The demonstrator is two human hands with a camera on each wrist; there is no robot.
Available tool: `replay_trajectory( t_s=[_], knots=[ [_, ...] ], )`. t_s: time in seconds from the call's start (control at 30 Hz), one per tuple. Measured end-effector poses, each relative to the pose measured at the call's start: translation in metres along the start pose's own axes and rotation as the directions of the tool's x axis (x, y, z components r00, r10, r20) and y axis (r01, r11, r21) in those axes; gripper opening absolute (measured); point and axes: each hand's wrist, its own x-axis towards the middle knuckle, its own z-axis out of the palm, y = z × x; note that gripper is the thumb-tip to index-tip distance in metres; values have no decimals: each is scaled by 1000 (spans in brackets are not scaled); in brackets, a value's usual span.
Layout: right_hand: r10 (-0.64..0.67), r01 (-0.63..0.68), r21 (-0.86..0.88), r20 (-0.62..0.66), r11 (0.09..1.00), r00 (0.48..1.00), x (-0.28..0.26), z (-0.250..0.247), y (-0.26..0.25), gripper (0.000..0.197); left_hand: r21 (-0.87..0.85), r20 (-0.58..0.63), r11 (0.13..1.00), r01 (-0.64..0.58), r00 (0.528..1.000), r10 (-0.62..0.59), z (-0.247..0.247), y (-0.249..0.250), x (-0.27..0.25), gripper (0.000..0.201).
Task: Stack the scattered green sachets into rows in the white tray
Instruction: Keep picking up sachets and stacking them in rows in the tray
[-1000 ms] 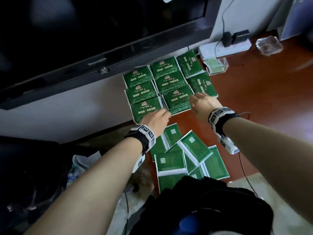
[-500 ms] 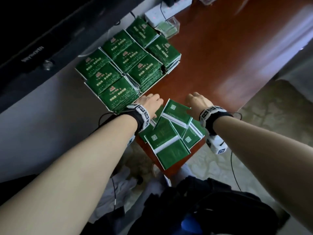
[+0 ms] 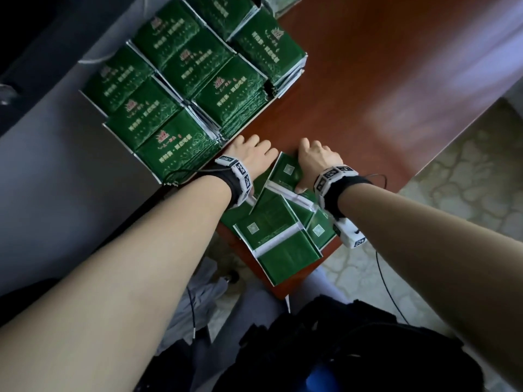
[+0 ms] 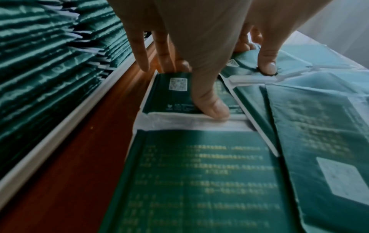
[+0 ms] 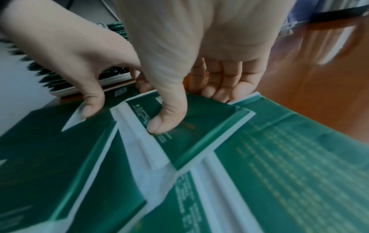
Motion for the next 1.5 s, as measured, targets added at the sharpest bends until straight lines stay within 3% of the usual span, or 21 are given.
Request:
replay_trajectory(
  t_s=[0.13,0.5,0.77,0.87,0.97,1.03,1.23,1.4,1.5],
  knots=[
    [14,-15,10,18,1000,1000,2,-1,-2,86,31,-12,999,11,1000,-10,5,1,8,48],
    [37,-39,-47,-40,998,999,6,8,5,84,84,-19,995,43,999,-42,12,5,9,43],
    [-25,22,26,95,999,995,17,-9,8,61,16,73,990,140,987,-141,6,3,5,40],
    [-108,103,39,174,994,979,34,-27,15,56,-80,127,965,250,963,-239,-10,6,8,31],
    [-189,194,-1,221,981,957,56,-61,29,49,-250,185,874,416,907,-378,-34,9,18,22],
    [-224,241,-64,197,969,954,74,-87,46,37,-318,229,816,483,874,-428,-50,10,33,29],
    [-274,298,-266,123,917,954,121,-161,122,9,-408,165,741,533,842,-514,-100,16,88,38],
    [-368,361,-371,55,856,928,128,-193,167,21,-432,80,736,522,835,-545,-133,27,123,39],
    [-410,391,-459,62,798,910,131,-200,181,26,-441,24,714,544,802,-597,-140,35,133,37]
  ],
)
